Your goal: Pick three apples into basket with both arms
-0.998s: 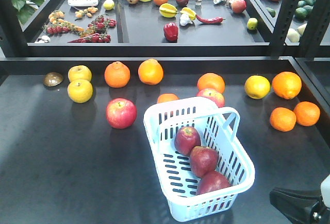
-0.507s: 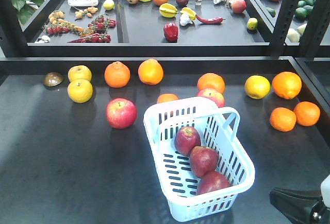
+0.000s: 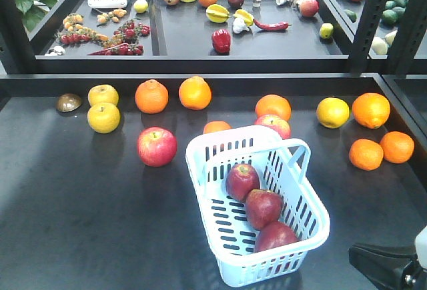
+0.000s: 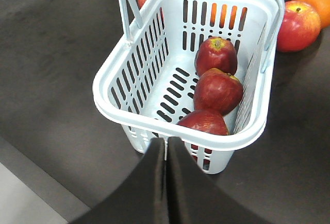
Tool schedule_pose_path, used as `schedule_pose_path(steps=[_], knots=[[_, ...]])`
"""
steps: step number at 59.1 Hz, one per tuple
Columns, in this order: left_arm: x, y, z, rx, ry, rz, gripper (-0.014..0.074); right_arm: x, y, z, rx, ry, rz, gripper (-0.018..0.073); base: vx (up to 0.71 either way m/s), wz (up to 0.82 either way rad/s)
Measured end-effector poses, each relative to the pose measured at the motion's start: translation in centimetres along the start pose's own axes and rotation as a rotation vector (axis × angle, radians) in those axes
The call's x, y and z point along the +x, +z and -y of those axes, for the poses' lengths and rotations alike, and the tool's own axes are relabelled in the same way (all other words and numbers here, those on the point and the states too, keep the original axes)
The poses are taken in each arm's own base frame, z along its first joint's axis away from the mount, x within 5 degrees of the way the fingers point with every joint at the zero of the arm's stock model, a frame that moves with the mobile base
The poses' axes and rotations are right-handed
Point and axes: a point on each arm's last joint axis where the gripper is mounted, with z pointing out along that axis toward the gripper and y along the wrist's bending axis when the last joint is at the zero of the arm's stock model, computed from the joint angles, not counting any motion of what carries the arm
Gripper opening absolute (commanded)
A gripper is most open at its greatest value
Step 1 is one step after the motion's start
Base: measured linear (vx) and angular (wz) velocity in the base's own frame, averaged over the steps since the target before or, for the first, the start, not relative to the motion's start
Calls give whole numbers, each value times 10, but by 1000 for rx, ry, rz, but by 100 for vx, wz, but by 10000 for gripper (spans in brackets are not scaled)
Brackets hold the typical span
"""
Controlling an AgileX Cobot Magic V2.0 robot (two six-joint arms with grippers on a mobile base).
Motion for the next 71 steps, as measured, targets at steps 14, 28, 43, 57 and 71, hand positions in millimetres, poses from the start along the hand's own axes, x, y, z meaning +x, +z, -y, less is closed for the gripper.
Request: schedule_pose_path(steps=[14,28,43,57,71], knots=[[0,0,0,0,0,0,-6,0,0,0,0,0,0,-5,0,0],[0,0,0,0,0,0,-6,0,0,0,5,-3,3,-5,0,0],[0,0,0,0,0,0,-6,23,-10,-7,50,-170,54,-5,0,0],[0,0,0,0,0,0,-6,51,-11,2,217,35,282,-5,0,0],[0,0,0,0,0,0,-6,78,-6,8,285,174,354,-5,0,0]])
